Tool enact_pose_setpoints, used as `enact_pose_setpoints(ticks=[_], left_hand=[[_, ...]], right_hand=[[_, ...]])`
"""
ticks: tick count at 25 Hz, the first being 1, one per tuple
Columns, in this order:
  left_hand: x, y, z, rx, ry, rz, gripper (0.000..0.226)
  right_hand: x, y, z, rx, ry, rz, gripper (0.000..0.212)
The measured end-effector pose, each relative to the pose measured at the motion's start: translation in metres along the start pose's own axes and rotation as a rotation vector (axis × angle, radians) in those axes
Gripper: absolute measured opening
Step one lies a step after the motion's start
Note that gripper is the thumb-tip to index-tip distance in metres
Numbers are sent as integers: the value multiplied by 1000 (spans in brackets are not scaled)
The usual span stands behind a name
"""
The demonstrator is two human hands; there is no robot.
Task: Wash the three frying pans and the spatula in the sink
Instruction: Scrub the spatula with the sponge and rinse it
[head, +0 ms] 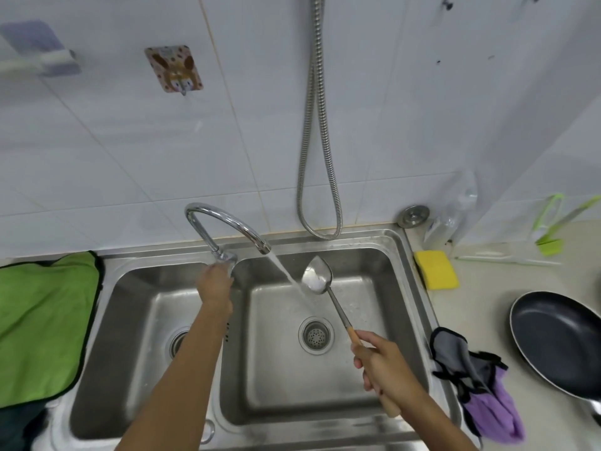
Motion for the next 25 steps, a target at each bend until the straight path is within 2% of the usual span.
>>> enact_pose_setpoints(ticks=[3, 6, 7, 9, 11, 13, 15, 17, 19, 21, 23, 25], left_hand=[[35, 22, -3, -206, 81, 34, 22], [27, 17, -8, -268, 102, 73, 13], [9, 11, -12, -259, 93, 123, 11], [-42, 3, -22, -233, 44, 260, 26], [-96, 3, -40, -246, -39, 413, 31], [-139, 14, -72, -326, -103, 511, 28], [-168, 33, -107, -481, -142, 577, 34], [-183, 57, -131, -653, -166, 531, 40], [-192, 74, -143, -699, -244, 343, 33], [-201, 81, -149, -643, -324, 211, 24], [-209, 79, -153, -590, -375, 146, 24], [-213, 75, -160, -573, -386, 130, 24]], right_hand=[[-8, 3, -2, -34, -72, -37, 28], [-15, 4, -2, -36, -130, -11, 28], [-14, 5, 1, -25, -137, -51, 29], [0, 8, 8, -13, -126, -237, 25], [12, 11, 8, -15, -88, -341, 21], [11, 14, -1, -48, -116, -283, 22], [-1, 17, -12, -74, -158, -170, 21], [-13, 22, -20, -144, -207, -189, 20], [-12, 19, -20, -176, -268, -282, 25], [4, -14, -19, -72, -324, -515, 37], [31, -71, -24, 237, -431, -938, 52], [63, -121, -38, 436, -368, -1109, 47]])
Point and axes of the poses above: each hand's wrist, its own z-axis towards the middle knuckle, its own y-axis out of the palm, x = y × z, the point moved 5 cm from there along z, towards the middle knuckle, and after that the axes turned 14 degrees about -y, right-handed, at the moved point
